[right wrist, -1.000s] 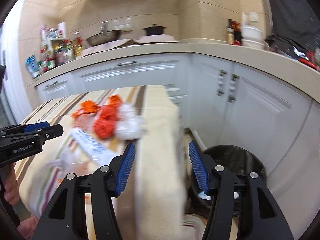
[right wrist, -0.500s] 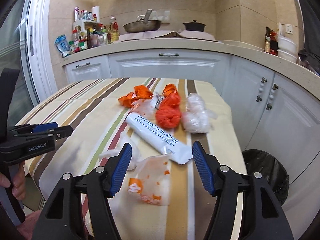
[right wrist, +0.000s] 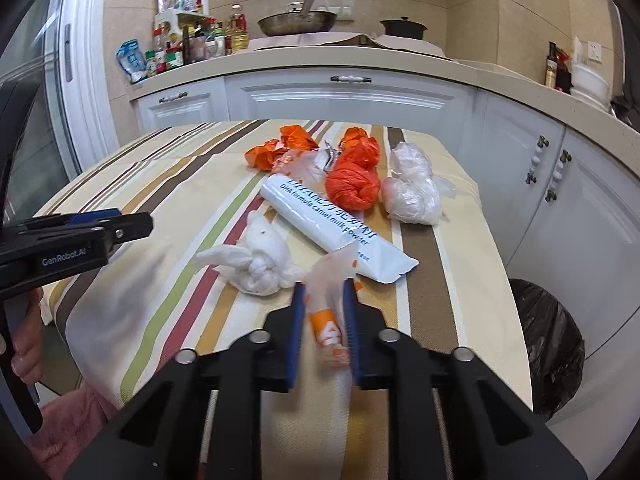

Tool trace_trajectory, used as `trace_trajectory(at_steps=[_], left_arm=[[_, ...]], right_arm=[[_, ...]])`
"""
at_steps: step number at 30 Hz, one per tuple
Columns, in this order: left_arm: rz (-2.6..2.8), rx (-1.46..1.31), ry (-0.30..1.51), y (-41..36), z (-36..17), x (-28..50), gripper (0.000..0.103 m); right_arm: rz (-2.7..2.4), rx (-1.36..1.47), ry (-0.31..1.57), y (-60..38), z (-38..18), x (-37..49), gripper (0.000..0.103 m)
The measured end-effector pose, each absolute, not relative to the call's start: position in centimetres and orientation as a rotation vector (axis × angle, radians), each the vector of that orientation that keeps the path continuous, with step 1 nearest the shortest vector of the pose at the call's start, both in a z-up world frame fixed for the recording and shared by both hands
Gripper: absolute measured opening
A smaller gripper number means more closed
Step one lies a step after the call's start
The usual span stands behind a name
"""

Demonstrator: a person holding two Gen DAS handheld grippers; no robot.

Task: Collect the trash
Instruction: 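Grasp the clear orange-print bag with the right tool while the left tool grasps the tissue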

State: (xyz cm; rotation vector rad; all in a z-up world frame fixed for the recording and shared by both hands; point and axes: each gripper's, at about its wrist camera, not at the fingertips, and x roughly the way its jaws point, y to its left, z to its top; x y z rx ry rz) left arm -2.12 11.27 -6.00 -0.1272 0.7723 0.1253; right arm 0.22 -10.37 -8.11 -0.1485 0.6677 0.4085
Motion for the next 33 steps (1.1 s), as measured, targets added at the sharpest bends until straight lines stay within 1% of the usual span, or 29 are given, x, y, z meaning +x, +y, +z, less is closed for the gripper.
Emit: trace_trajectory(at_steps=[7, 8, 9, 10, 16, 22, 23, 24, 25, 27, 29, 33], left_arm=[[0.058, -0.112, 0.754, 8.7, -5.3, -2.0, 0.049], [0.045, -0.107, 0.75, 8.1, -5.1, -1.9, 0.051], [0.035, -0.103, 0.749, 7.7, -5.0, -1.9, 0.056], [0.023, -0.102, 0.746, 7.3, -4.9, -1.8, 0.058], [-0.03, -0.071, 0.739, 4.5, -4.5, -1.1, 0.058], [-0.042, -0.02, 0.763, 2.1, -6.1, 0.9, 0.058], [-0.041, -0.014, 0.77, 1.9, -6.5, 1.2, 0.055], [-0.047, -0.011, 0.778, 1.7, -6.9, 1.5, 0.046], [-0.059, -0.012, 0.784, 1.5, -7.1, 1.7, 0.042], [-0.079, -0.011, 0.783, 1.3, -7.2, 1.7, 0.029], [-0.097, 0.012, 0.777, 1.0, -7.1, 1.6, 0.024], [-0.12, 0.009, 0.77, 1.5, -7.0, 1.1, 0.019]], right_arm=[[0.379, -0.127, 0.635, -11.9, -7.1, -0.3, 0.017], [0.371, -0.122, 0.629, -12.3, -6.9, -0.3, 0.017], [0.363, -0.118, 0.624, -12.7, -6.8, -0.3, 0.017], [0.347, -0.112, 0.617, -13.2, -6.7, -0.3, 0.017], [0.275, -0.062, 0.61, -16.4, -6.6, 0.2, 0.017], [0.239, -0.017, 0.608, -18.6, -6.8, 0.7, 0.017], [0.237, -0.011, 0.608, -18.9, -6.8, 0.8, 0.017], [0.237, -0.007, 0.609, -18.9, -6.9, 0.8, 0.017], [0.237, -0.005, 0.609, -19.1, -7.0, 0.9, 0.017], [0.241, -0.002, 0.612, -19.1, -7.2, 1.0, 0.017], [0.247, -0.002, 0.617, -19.1, -7.3, 1.1, 0.017], [0.253, -0.003, 0.621, -19.0, -7.4, 1.3, 0.017]])
